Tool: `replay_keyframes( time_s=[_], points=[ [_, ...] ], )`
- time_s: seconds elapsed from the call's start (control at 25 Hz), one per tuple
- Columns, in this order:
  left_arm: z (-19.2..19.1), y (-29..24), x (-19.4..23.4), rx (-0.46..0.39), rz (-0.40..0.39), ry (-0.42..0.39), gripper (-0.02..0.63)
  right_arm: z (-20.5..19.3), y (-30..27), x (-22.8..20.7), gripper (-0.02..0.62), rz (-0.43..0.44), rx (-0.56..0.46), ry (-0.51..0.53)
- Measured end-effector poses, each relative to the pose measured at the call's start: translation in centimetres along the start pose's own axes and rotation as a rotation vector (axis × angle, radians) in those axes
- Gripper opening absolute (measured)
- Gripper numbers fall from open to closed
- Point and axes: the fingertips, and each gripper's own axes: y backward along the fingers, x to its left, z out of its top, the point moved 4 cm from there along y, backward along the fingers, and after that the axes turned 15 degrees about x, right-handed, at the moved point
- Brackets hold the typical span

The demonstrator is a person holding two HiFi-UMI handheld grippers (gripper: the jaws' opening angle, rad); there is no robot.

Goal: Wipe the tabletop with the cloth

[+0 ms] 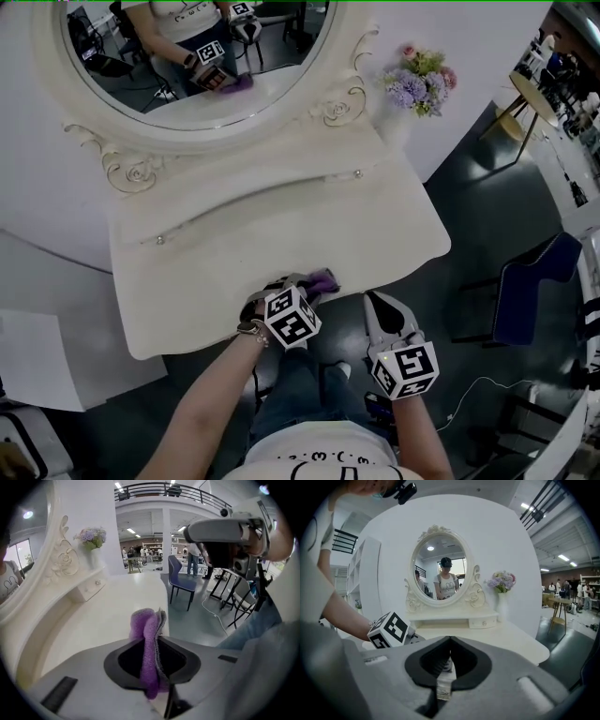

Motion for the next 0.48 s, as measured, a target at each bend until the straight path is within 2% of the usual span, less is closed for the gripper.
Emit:
replay_keyframes(
  time_s=[0.16,0.24,0.48],
  points=[
    [-0.4,1.1,-2.4,-0.036,-0.128,0.051,0.072,-0.3,-0.1,1.3,0.0,0.022,-0.001,0.007],
    [-0.6,2.2,-2.4,-0.057,-0.15,0.059,0.074,-0.2,-0.3,2.0,0.0,0.032,0.001,0.012],
    [-1.8,6.0,3.2,-0.092,-0.06,0.081,0.074,0.7,-1.0,3.1,0.0,0.031,-0.018,0.006]
  ],
)
